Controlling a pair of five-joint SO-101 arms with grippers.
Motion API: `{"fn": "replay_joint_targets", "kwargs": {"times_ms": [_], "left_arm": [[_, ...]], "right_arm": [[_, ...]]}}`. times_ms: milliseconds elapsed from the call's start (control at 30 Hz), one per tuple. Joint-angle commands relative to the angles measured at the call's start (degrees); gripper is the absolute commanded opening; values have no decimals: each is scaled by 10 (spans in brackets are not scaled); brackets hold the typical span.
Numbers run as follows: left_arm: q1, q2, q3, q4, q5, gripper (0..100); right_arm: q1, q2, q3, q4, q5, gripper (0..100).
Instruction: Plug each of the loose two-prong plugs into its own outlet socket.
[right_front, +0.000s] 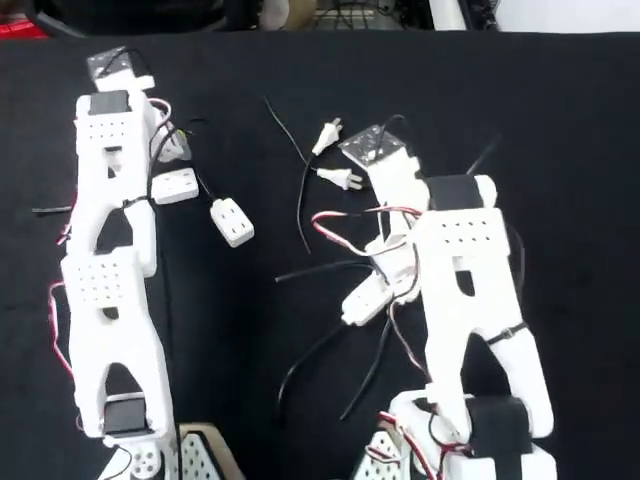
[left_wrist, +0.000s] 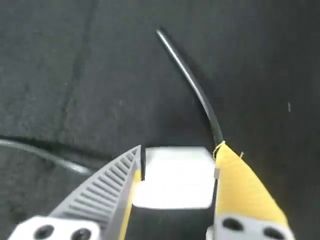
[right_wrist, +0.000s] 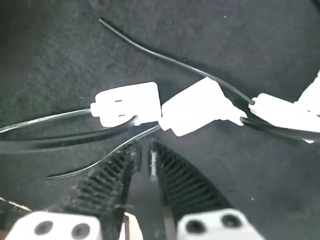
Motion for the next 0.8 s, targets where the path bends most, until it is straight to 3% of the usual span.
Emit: {"fn": "replay_joint_targets", "kwargs": {"times_ms": [0, 233, 467, 767], "left_arm": [[-21, 42, -137, 22, 49, 240], [-40, 147, -255, 66, 80, 239], [-30, 186, -328, 187, 3, 234], [-39, 182, -240, 185, -83, 234]], "right_arm": [[-10, -19, -1, -8, -6, 35], [-10, -19, 29, -40, -6, 35], [-10, -20, 32, -40, -6, 35], [-10, -19, 32, -40, -6, 35]]}}
